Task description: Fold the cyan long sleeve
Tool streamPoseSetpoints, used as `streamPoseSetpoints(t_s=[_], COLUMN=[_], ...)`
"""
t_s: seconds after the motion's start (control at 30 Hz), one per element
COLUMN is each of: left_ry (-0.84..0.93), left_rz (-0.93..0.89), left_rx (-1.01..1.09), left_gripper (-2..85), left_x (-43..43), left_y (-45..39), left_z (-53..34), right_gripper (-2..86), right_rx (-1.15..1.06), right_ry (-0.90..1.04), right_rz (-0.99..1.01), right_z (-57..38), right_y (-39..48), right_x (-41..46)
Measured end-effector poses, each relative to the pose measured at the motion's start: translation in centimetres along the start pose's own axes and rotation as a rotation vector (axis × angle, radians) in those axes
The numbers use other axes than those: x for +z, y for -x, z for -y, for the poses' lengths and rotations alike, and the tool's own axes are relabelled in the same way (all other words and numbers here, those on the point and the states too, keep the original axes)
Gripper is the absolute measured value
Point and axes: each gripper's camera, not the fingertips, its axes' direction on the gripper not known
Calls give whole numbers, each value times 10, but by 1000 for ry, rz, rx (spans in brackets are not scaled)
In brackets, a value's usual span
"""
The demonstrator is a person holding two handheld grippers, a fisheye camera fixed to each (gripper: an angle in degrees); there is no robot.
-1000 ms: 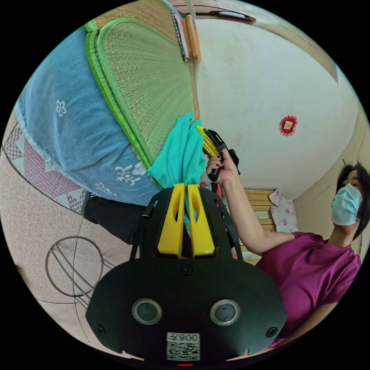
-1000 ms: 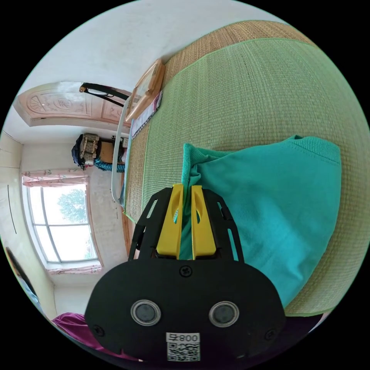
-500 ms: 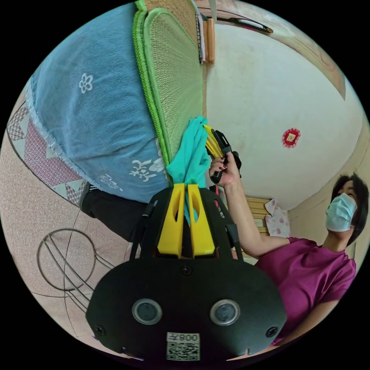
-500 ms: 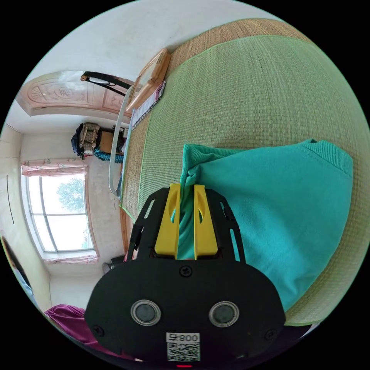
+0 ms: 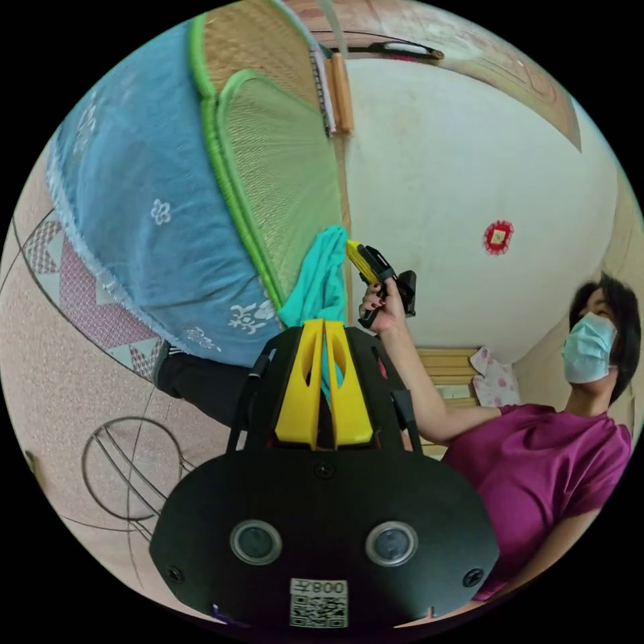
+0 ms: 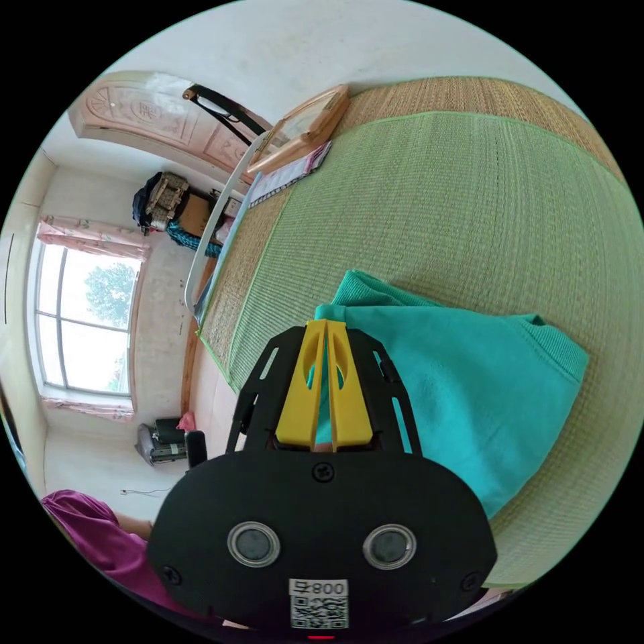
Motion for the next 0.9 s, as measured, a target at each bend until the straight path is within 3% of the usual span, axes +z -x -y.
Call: streamPoseSetpoints(t_s=[0.37, 0.53, 0.9], left_ry=[168, 182, 189], left_rz=[291, 322, 439], left_rx=[158, 174, 285], left_gripper=[0, 0, 0], left_x=[73, 86, 106], left_y=[-31, -40, -94], left_z=[21, 23, 31], right_gripper=[1, 2, 1], right_rx=[-87, -202, -215], right_ry=[79, 75, 156], right_rz=[-184, -252, -319], right_z=[19, 14, 27], right_y=[30, 51, 75], right_x=[36, 43, 42])
